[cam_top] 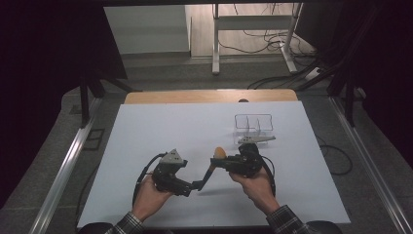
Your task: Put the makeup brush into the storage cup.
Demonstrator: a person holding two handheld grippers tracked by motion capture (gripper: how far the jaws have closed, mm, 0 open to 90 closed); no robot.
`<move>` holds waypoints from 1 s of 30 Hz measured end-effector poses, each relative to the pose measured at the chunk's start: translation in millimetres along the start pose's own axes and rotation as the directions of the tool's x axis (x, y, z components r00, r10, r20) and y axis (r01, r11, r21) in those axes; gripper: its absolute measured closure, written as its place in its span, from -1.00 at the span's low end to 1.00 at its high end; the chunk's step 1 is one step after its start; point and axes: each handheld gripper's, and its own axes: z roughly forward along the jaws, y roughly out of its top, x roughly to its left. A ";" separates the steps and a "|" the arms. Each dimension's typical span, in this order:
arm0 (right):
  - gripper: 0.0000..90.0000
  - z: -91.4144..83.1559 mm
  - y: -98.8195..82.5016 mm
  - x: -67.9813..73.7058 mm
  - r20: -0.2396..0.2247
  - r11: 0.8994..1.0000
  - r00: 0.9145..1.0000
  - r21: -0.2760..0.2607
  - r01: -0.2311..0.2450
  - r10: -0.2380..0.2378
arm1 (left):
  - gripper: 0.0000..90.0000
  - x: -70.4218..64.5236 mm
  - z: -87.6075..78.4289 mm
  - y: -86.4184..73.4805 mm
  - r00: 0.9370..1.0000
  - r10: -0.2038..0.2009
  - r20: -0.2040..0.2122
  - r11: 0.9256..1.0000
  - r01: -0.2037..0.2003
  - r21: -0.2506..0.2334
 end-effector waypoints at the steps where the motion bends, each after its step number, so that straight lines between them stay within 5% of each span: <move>1: 0.63 -0.8 0.0 -0.3 0.001 1.000 1.000 0.000 -0.001 0.001 | -0.87 0.4 -0.4 -0.2 1.000 0.004 -0.002 1.000 -0.004 0.005; 21: 0.63 -11.1 1.3 -4.5 0.046 0.999 0.998 -0.007 0.035 -0.035 | -0.95 5.4 -3.6 -7.7 0.998 0.043 -0.049 0.998 -0.040 0.053; 30: 0.63 -15.0 2.4 -5.7 0.061 0.999 0.997 -0.006 0.052 -0.051 | -0.99 8.3 -4.8 -10.1 0.998 0.030 -0.050 0.997 -0.027 0.067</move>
